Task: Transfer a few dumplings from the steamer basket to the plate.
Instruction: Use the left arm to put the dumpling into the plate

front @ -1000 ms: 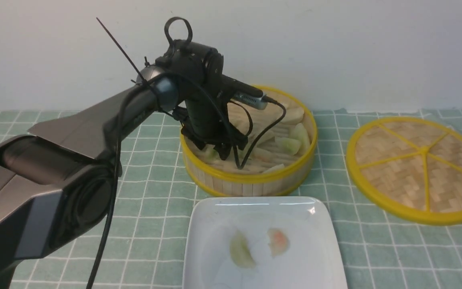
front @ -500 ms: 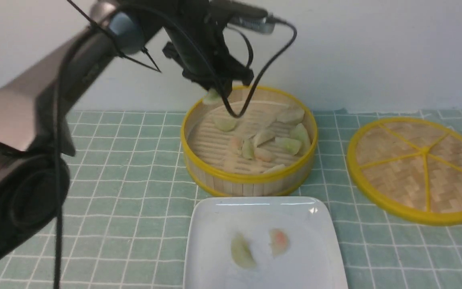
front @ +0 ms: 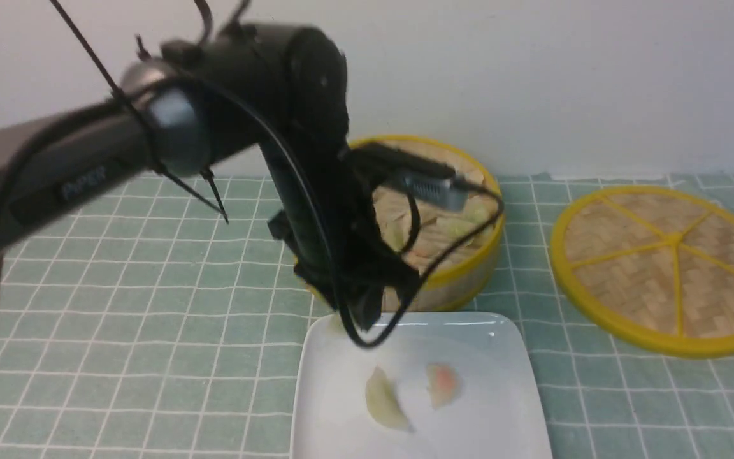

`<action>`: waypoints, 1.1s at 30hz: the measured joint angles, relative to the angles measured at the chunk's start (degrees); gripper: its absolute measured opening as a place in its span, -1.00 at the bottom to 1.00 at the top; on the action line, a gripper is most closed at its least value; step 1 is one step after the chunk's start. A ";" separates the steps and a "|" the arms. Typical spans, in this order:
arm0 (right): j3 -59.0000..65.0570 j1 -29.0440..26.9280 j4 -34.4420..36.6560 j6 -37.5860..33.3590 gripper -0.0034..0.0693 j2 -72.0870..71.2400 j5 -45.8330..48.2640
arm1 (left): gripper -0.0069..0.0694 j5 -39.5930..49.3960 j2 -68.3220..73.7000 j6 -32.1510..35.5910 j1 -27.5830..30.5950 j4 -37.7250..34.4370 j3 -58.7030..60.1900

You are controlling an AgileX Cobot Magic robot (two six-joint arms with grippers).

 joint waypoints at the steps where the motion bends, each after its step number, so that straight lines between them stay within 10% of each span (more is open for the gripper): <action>1: 0.00 0.00 0.00 0.00 -0.94 0.00 0.00 | -0.31 0.00 0.32 0.00 -0.56 -0.05 1.23; 12: 0.00 0.00 -0.17 -0.06 -0.94 0.00 0.00 | -0.27 -6.78 5.50 0.00 -1.26 2.33 2.67; 21: -0.07 0.00 0.36 -2.91 -0.94 0.00 -1.37 | 0.37 -5.26 6.37 -2.22 -1.26 4.63 0.57; 28: -9.78 0.85 4.39 -10.71 -0.94 7.73 0.10 | -0.53 -1.64 -1.42 -2.28 -1.26 5.47 -2.32; 33: -18.51 7.12 5.74 -15.08 -0.94 19.53 1.82 | -0.81 -0.98 -13.93 -2.65 -1.26 6.77 0.19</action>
